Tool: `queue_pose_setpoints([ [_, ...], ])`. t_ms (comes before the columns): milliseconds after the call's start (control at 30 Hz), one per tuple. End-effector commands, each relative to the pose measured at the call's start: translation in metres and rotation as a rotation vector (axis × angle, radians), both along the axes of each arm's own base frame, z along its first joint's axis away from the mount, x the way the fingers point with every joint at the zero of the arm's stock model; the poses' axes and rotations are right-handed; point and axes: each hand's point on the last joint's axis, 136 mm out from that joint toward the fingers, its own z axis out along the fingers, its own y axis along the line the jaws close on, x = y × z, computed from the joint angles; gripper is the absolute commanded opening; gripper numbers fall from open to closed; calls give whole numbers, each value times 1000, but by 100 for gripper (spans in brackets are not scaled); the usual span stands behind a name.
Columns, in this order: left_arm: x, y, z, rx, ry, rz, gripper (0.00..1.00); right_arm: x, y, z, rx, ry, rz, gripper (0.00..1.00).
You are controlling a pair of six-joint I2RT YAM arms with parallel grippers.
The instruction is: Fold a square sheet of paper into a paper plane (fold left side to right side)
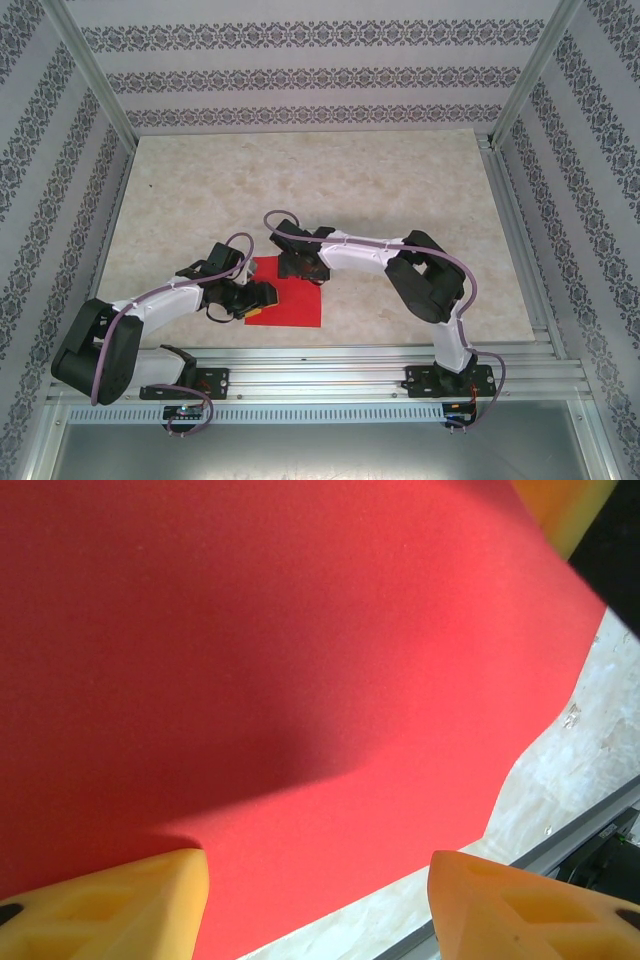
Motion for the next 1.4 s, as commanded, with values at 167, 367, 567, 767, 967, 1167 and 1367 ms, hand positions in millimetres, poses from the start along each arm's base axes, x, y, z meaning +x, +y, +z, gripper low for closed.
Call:
queue_pose_setpoints([
  [167, 0, 4, -10, 41, -10, -1, 62, -42, 58, 7, 207, 120, 146, 68],
  [367, 11, -3, 6, 13, -57, -1, 62, -34, 52, 21, 273, 95, 162, 46],
  [567, 34, -7, 52, -2, -180, -13, 65, -18, 34, 40, 368, 40, 136, 28],
  [767, 53, 2, 105, -3, -291, -12, 72, -3, 7, 69, 486, -40, 135, 26],
  [967, 74, 6, 163, -67, -443, -13, 77, 13, -46, 127, 631, -200, 179, 26],
  [1167, 87, -26, 222, -285, -574, -125, 80, 10, -94, 209, 828, -373, 266, 25],
  [1367, 93, -56, 276, -523, -665, -262, 82, -9, -118, 288, 987, -510, 389, 26],
])
